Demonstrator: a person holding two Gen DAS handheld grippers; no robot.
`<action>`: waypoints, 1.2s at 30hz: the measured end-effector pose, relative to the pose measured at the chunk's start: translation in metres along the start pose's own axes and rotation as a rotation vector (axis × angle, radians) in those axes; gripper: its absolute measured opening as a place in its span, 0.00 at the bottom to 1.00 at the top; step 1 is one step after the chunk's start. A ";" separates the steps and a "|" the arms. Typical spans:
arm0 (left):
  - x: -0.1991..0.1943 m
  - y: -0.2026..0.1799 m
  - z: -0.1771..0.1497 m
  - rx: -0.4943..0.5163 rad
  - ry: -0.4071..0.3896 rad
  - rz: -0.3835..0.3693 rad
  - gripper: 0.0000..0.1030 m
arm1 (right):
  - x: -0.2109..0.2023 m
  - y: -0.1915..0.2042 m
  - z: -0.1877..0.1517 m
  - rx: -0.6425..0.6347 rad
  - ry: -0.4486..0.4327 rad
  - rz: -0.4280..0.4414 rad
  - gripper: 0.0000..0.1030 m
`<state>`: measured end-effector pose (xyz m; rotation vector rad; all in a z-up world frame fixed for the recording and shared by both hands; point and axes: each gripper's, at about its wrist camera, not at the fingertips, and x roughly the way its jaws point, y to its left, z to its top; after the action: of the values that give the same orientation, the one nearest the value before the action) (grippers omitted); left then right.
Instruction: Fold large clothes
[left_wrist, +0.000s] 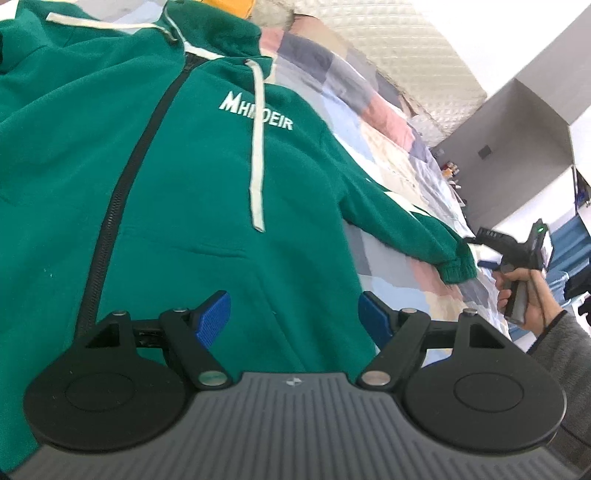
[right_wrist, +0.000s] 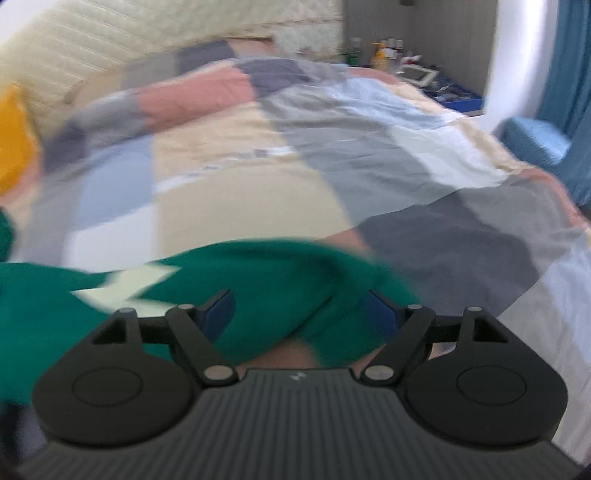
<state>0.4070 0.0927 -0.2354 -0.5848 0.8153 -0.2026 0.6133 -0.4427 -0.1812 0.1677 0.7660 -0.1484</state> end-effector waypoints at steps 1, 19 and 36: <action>-0.005 -0.004 -0.002 0.002 -0.005 -0.005 0.78 | -0.014 0.007 -0.004 0.002 -0.006 0.032 0.77; -0.073 -0.046 -0.045 0.137 -0.086 -0.010 0.78 | -0.250 0.149 -0.143 -0.008 -0.105 0.410 0.77; -0.003 -0.082 -0.065 0.235 0.066 -0.015 0.77 | -0.220 0.102 -0.218 0.151 -0.120 0.388 0.77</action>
<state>0.3612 -0.0005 -0.2226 -0.3646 0.8376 -0.3286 0.3294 -0.2829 -0.1718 0.4424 0.5906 0.1513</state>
